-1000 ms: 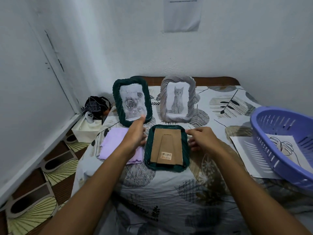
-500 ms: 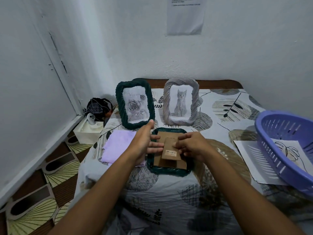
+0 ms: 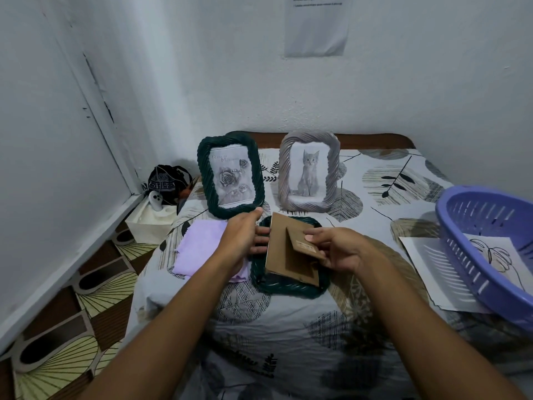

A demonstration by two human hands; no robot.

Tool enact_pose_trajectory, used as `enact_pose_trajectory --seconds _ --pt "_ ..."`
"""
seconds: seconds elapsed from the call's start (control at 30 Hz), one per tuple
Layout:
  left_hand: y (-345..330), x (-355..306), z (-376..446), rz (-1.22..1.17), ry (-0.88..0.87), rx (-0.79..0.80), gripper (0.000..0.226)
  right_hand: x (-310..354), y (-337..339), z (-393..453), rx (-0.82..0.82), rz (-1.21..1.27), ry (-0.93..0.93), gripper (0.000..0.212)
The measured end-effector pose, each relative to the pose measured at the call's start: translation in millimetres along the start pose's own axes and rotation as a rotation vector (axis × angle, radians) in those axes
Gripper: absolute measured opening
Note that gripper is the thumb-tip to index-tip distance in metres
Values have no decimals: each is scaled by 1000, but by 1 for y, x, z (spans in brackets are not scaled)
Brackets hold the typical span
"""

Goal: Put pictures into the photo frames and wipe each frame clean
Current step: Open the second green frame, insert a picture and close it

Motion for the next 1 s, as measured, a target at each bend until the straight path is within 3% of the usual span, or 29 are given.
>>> enact_pose_trajectory --seconds 0.23,0.47,0.7,0.87,1.0 --pt "5 -11 2 -1 -125 -64 14 -1 -2 0 15 29 -2 18" --pt "-5 2 4 -45 61 20 28 -3 -1 -1 31 124 -23 18" --pt "-21 19 0 -115 240 176 24 -5 2 1 27 137 -28 17" --pt "-27 24 3 -120 238 166 8 6 5 -8 -70 -37 93 18" --pt "-27 27 5 -208 262 163 12 23 9 -23 -241 -253 316 35"
Point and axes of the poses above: each hand's wrist, its own z-axis towards the middle knuckle, its own y-axis out of the back of the hand, x = y × z, the point moved 8 cm from there along z, towards the middle knuckle, and after that the axes turned 2 degrees about -y, right-handed, at the moved point
